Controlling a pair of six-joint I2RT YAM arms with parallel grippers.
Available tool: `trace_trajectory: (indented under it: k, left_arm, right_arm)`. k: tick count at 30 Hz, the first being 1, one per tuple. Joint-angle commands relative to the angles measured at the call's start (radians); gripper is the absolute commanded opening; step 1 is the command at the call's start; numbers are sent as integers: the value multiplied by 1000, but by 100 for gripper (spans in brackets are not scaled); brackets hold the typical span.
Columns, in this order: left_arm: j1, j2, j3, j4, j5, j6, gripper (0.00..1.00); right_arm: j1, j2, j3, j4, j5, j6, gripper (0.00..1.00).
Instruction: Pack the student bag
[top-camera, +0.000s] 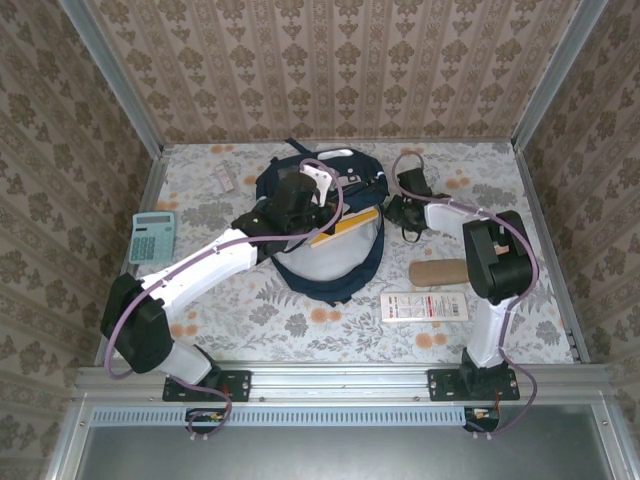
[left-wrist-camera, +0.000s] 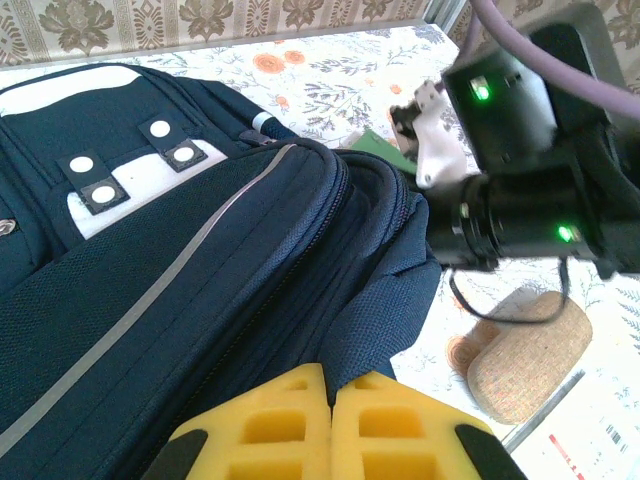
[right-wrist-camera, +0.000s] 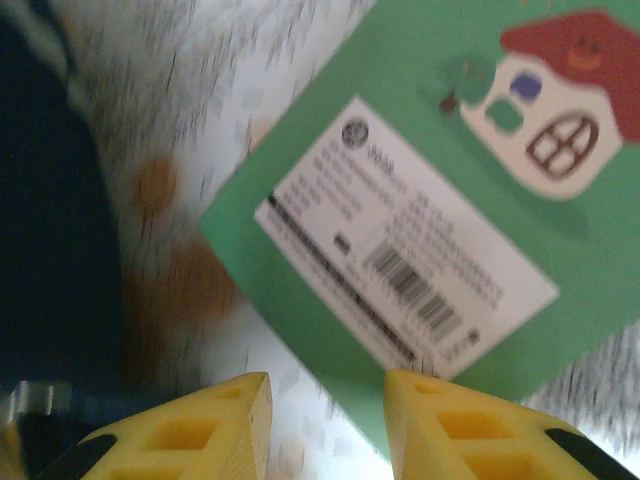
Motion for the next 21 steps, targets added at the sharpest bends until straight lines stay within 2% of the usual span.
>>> trace_trajectory:
  k: [1, 5, 9, 13, 14, 17, 21]
  left_arm:
    - [8, -24, 45, 35, 3, -19, 0]
    - [8, -29, 45, 38, -2, -19, 0]
    - [11, -29, 47, 37, -1, -23, 0]
    - [10, -36, 45, 35, -9, -19, 0]
    - [10, -38, 44, 36, -9, -19, 0]
    - [10, -39, 44, 37, -8, -19, 0]
    - [11, -32, 47, 37, -3, -21, 0]
  right_arm:
    - [25, -122, -95, -12, 3, 17, 37]
    - [28, -240, -176, 14, 73, 1, 38]
    - [27, -207, -103, -7, 61, -9, 39]
    - [15, -87, 28, -39, 58, -12, 24]
    - [5, -52, 58, -46, 60, -5, 16]
    - [-24, 31, 122, -54, 81, 17, 0]
    - [-36, 102, 156, -33, 79, 29, 0]
